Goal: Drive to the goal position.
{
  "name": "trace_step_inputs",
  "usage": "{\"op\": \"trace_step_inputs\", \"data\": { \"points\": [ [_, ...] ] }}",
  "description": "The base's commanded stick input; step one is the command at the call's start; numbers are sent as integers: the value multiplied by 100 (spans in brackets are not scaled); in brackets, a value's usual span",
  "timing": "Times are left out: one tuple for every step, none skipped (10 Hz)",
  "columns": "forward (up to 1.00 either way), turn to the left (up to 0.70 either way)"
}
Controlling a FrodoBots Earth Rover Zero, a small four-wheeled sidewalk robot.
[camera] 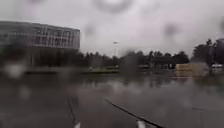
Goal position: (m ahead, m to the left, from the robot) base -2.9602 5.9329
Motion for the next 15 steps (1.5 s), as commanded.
{"op": "trace_step_inputs", "data": {
  "points": [
    [0, 0],
    [0, 0],
    [0, 0],
    [0, 0],
    [0, 0],
    [0, 0],
    [0, 0],
    [0, 0],
    [0, 0],
    [46, 0],
    [69, 0],
    [23, 0],
    [1, 0],
    [0, 0],
    [0, 0]
  ]
}}
